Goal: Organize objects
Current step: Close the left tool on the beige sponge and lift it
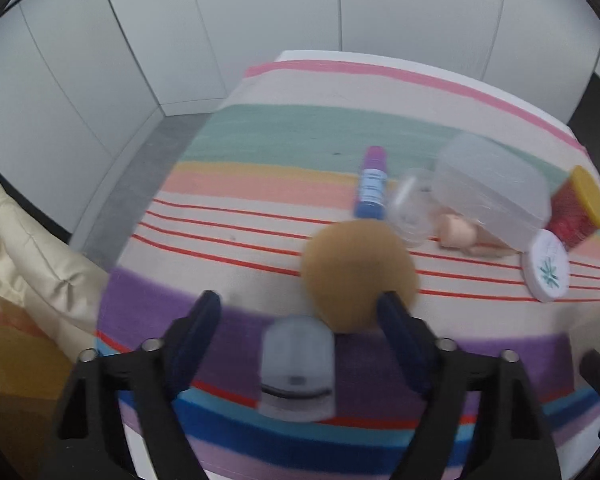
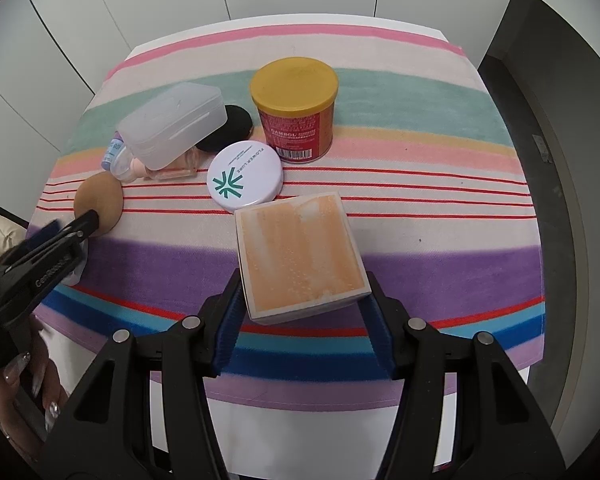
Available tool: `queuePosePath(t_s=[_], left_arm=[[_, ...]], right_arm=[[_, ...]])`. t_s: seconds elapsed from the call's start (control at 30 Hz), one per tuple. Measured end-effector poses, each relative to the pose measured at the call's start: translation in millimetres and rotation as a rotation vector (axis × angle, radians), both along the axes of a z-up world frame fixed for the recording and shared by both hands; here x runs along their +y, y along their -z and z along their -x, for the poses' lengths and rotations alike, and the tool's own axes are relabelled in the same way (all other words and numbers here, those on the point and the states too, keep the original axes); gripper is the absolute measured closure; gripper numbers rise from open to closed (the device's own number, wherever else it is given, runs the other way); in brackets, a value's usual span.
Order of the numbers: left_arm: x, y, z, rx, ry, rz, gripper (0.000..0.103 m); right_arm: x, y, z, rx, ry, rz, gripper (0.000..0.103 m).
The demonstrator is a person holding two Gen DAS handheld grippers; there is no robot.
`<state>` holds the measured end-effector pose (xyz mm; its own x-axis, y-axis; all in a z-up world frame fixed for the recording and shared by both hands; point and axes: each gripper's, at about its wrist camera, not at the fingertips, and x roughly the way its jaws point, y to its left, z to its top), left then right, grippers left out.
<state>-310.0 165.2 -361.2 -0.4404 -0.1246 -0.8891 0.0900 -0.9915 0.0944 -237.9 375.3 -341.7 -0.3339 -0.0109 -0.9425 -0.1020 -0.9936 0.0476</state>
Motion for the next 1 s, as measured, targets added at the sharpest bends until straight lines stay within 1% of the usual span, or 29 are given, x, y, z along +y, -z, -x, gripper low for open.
queuePosePath(t_s=[0.07, 0.13, 0.23, 0.4, 0.47, 0.6, 0.63, 0.7, 0.73, 0.77, 0.8, 0.9, 0.97, 1.0], left_arm=[[-4.9, 2.8, 3.7, 0.001, -0.003, -0.049, 0.020], [-6.6, 5.8, 7.4, -0.003, -0.006, -0.056, 0.020], [-4.7, 5.9, 11.3, 0.011, 0.001, -0.062, 0.020], [1.6, 0.4, 13.9, 0.051, 0.047, -0.128, 0.019], [6.5, -0.3, 13.7, 0.055, 0.070, -0.143, 0.019], [16.9, 5.1, 17.1, 0.025, 0.113, -0.151, 0.018], [19.9, 6.0, 15.2, 0.014, 0.115, -0.146, 0.016], [24.0, 14.4, 19.0, -0.027, 0.124, -0.131, 0.016], [27.2, 15.8, 17.5, -0.036, 0.129, -0.116, 0.015], [30.6, 16.3, 17.2, -0.028, 0.139, -0.088, 0.016], [32.3, 15.8, 16.7, -0.019, 0.151, -0.096, 0.018], [33.8, 11.4, 13.1, 0.012, 0.167, -0.096, 0.041], [33.6, 10.0, 11.2, 0.017, 0.167, -0.107, 0.045], [33.4, 8.1, 9.8, 0.024, 0.167, -0.115, 0.050]], right_arm=[[-1.8, 1.3, -0.7, -0.005, -0.003, 0.002, 0.045], [-4.2, 2.5, -1.1, -0.007, -0.008, 0.003, 0.045], [-7.4, 5.0, -1.2, -0.011, -0.013, 0.003, 0.045], [-10.3, 7.5, -1.4, -0.015, -0.016, 0.011, 0.045], [-9.9, 7.8, -0.1, -0.016, -0.018, 0.011, 0.045], [-9.1, 9.0, 0.6, -0.017, -0.013, 0.010, 0.045], [-8.1, 9.4, 1.6, -0.019, -0.012, 0.010, 0.045], [-7.1, 10.6, 1.6, -0.020, -0.008, 0.011, 0.045], [-6.4, 11.1, 1.6, -0.021, -0.007, 0.011, 0.045], [-5.8, 11.6, 1.6, -0.023, -0.006, 0.012, 0.045], [-5.8, 12.3, 1.6, -0.025, -0.005, 0.013, 0.045], [-5.1, 12.8, 2.0, -0.027, -0.007, 0.011, 0.045], [-5.2, 12.7, 2.1, -0.026, -0.006, 0.012, 0.045], [-5.4, 12.9, 2.1, -0.025, -0.006, 0.010, 0.045]])
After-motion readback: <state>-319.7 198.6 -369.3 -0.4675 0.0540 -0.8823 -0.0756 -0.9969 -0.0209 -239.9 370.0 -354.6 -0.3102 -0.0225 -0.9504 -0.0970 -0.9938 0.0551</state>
